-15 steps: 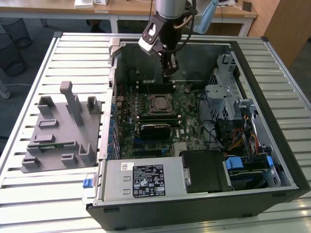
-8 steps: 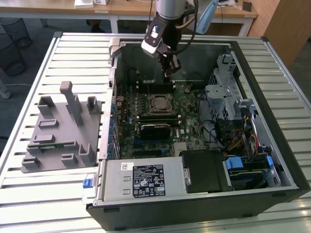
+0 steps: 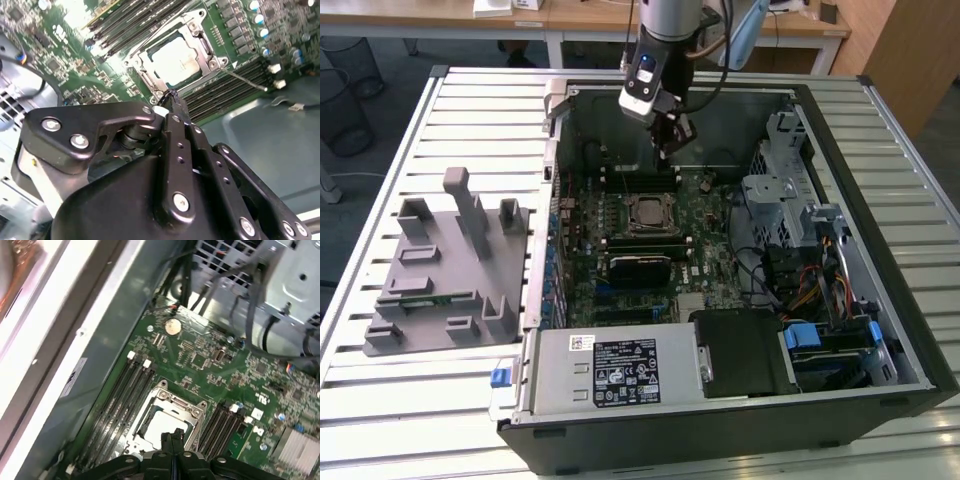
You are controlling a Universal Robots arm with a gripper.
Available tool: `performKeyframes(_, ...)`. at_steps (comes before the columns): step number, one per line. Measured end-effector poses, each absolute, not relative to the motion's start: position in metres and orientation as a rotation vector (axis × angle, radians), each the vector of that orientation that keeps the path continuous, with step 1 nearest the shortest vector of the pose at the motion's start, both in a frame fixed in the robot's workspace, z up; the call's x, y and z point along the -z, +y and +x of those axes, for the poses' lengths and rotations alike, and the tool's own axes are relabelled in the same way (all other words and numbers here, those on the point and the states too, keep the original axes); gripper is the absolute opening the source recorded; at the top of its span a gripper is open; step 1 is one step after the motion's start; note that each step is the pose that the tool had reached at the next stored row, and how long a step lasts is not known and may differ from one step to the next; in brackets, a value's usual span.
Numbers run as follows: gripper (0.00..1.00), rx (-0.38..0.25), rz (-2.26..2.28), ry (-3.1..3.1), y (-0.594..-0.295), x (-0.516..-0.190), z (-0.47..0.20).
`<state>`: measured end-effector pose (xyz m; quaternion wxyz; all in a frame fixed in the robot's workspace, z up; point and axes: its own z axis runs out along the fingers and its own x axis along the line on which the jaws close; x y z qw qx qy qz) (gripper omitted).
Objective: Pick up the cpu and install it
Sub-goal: 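Install the first cpu locking lever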
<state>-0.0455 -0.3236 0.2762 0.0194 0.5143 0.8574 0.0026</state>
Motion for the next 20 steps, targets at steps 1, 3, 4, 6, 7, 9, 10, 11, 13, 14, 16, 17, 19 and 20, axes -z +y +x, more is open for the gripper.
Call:
performKeyframes(1,0.11,-0.009,1.572,2.675,-0.3236,-0.2761,-0.0455)
performKeyframes(3,0.11,-0.01,1.522,2.704,-0.3236,-0.2759,-0.0455)
performKeyframes(4,0.11,-0.01,1.498,2.717,-0.3236,-0.2758,-0.0455)
performKeyframes(6,0.11,-0.011,1.449,2.744,-0.3236,-0.2757,-0.0455)
performKeyframes(7,0.11,-0.012,1.424,2.757,-0.3236,-0.2756,-0.0455)
performKeyframes(9,0.11,-0.013,1.374,2.783,-0.3236,-0.2755,-0.0455)
performKeyframes(10,0.11,-0.013,1.346,2.796,-0.3236,-0.2754,-0.0455)
performKeyframes(11,0.11,-0.014,1.321,2.808,-0.3236,-0.2753,-0.0455)
performKeyframes(13,0.11,-0.015,1.271,2.832,-0.3236,-0.2751,-0.0455)
performKeyframes(14,0.11,-0.016,1.245,2.843,-0.3236,-0.275,-0.0455)
performKeyframes(16,0.11,-0.017,1.194,2.865,-0.3236,-0.2747,-0.0455)
performKeyframes(17,0.11,-0.017,1.168,2.876,-0.3236,-0.2746,-0.0455)
performKeyframes(19,0.11,-0.018,1.116,2.897,-0.3236,-0.2743,-0.0455)
performKeyframes(20,0.11,-0.019,1.088,2.907,-0.3236,-0.2742,-0.0455)
